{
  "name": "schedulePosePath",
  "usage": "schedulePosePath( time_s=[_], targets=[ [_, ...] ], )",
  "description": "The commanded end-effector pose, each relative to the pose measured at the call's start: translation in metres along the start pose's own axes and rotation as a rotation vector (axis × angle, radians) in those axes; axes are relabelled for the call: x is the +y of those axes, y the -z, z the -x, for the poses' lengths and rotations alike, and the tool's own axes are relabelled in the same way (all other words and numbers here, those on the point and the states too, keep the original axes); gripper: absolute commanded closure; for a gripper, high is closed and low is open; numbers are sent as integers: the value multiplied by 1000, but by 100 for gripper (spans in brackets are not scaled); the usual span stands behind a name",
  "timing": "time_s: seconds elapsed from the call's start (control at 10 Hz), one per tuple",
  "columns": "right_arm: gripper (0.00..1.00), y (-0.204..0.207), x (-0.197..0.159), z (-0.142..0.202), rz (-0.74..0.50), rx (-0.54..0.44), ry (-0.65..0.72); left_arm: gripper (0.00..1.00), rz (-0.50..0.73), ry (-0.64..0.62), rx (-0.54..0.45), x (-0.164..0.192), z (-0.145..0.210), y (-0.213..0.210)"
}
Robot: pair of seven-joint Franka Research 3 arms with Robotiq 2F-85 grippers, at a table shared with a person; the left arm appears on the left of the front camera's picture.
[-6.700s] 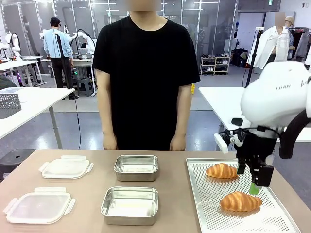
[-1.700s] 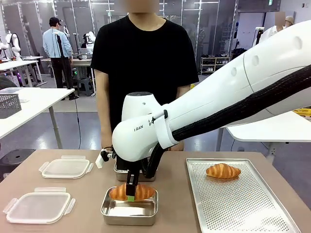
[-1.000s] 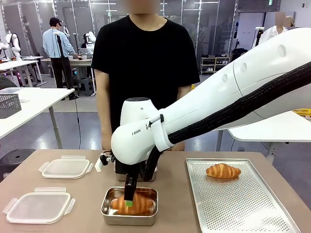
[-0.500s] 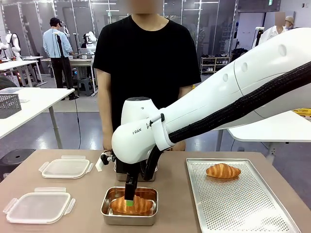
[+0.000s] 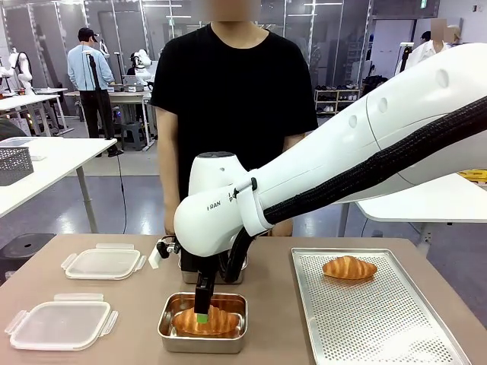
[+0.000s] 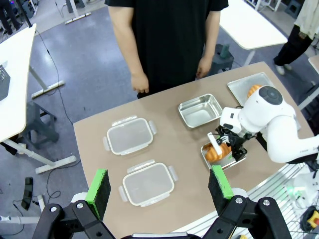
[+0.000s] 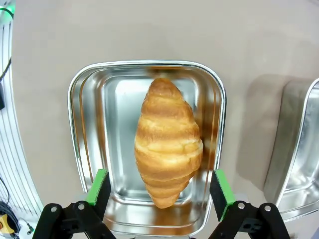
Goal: Place the bread into the airtight container.
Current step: Pick up a Butter Roll and place it into an empty Airtight Container.
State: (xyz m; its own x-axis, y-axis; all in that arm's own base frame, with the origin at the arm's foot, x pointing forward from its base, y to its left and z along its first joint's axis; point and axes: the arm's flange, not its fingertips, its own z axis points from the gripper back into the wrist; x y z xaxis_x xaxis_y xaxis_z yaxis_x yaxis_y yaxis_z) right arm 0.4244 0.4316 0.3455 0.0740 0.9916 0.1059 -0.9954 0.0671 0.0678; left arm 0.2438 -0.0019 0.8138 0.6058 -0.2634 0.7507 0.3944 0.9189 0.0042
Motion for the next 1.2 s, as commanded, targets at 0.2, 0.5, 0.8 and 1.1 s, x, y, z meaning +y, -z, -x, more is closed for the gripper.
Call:
schedulePosePath(
  time_s=[0.2,0.5,0.8,1.1],
  targets=[
    [0,0,0,0,4,-1,0,0,-6,8,1,1,-1,-2],
    [0,0,0,0,4,-1,0,0,-6,8,1,1,-1,-2],
    [0,-62,1,29,63,10,95,0,-6,8,1,1,-1,-2],
    [0,-148,4,99,59,-22,240,0,-6,8,1,1,-1,-2]
  ],
)
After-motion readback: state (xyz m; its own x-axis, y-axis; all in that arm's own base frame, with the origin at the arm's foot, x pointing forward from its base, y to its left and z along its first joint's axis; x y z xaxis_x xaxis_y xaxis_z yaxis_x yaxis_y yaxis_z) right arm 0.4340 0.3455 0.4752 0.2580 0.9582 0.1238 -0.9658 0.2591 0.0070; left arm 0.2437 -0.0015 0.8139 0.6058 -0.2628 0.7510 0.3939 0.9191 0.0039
